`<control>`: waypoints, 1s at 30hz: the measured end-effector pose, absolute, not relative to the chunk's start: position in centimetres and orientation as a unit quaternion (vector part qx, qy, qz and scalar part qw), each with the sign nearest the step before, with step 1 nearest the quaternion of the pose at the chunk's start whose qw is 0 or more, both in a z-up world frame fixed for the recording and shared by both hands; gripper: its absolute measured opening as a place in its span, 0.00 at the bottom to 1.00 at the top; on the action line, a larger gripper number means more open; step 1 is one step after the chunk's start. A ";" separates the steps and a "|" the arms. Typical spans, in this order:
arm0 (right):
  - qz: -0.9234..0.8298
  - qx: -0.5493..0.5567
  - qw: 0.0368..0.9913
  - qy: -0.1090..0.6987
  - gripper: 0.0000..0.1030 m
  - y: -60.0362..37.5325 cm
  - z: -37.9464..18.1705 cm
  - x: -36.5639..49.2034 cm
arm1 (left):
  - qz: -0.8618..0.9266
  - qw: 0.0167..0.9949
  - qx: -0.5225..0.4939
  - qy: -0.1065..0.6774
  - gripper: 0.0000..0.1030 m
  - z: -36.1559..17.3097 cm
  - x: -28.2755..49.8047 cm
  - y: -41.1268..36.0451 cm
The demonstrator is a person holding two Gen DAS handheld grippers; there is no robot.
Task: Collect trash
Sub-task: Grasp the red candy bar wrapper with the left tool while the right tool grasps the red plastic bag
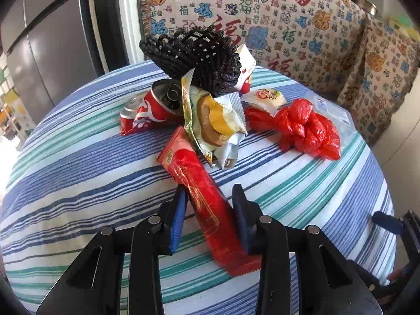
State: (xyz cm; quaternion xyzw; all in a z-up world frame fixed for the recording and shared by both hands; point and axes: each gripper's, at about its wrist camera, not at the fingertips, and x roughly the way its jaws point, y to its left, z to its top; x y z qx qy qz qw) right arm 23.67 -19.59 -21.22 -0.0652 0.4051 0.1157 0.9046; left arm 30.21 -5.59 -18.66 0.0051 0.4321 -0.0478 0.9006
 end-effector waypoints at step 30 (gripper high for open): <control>0.154 -0.009 0.899 0.410 0.27 -18.6 -19.5 35.1 | -0.071 0.889 0.041 0.451 0.83 -20.0 24.0 0.0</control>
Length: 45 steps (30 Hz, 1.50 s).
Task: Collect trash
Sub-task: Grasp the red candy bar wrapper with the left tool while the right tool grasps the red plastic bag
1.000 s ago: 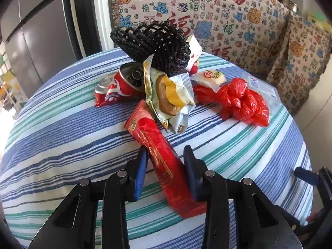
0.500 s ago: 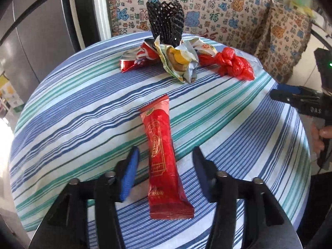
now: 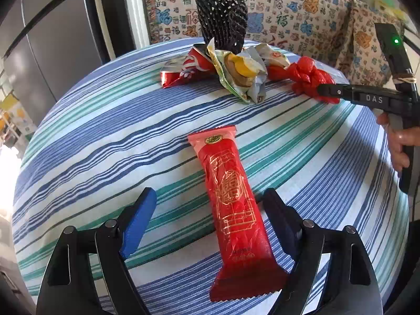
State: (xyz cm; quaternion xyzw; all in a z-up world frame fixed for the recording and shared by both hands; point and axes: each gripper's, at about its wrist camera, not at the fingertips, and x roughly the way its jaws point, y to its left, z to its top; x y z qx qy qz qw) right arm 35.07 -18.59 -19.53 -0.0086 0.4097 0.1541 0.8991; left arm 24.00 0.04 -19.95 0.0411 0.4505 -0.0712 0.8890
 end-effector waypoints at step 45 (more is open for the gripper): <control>0.187 -0.090 0.874 0.440 0.32 -14.0 -19.6 27.6 | -0.093 0.894 0.037 0.436 0.18 -19.3 22.8 0.1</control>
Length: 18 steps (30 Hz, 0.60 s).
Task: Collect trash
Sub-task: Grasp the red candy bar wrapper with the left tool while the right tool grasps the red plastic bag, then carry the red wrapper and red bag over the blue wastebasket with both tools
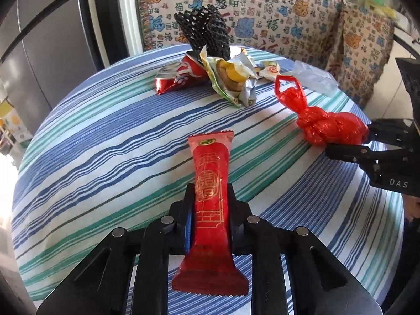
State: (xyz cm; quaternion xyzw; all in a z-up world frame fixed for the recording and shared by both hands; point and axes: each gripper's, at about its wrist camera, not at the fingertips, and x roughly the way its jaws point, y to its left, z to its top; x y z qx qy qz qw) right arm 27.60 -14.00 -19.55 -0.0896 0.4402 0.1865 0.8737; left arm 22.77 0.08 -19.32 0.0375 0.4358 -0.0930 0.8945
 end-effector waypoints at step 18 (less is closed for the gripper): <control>0.102 -0.019 0.917 0.386 0.32 -25.3 -14.6 21.1 | -0.174 0.900 -0.007 0.399 0.14 -15.6 19.7 -5.1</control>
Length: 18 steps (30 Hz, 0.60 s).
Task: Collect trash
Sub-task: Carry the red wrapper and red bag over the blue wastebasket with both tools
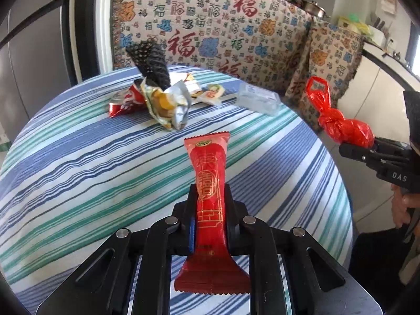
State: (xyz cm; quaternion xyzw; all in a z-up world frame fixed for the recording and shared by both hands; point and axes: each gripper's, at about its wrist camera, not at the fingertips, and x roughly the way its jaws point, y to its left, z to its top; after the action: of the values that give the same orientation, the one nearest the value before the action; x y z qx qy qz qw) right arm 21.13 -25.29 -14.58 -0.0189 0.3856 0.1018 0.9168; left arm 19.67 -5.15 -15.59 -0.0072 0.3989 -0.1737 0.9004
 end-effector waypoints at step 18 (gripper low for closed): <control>-0.062 0.072 0.932 0.350 0.32 -42.1 -13.3 14.4 | -0.337 0.863 0.014 0.375 0.14 -11.2 16.7 -24.6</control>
State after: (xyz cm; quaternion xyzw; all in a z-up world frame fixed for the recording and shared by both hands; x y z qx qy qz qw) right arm 14.41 -42.13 -13.28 0.0724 0.3501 -0.0625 0.9318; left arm 16.71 -24.61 -11.19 0.0145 0.3754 -0.3369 0.8633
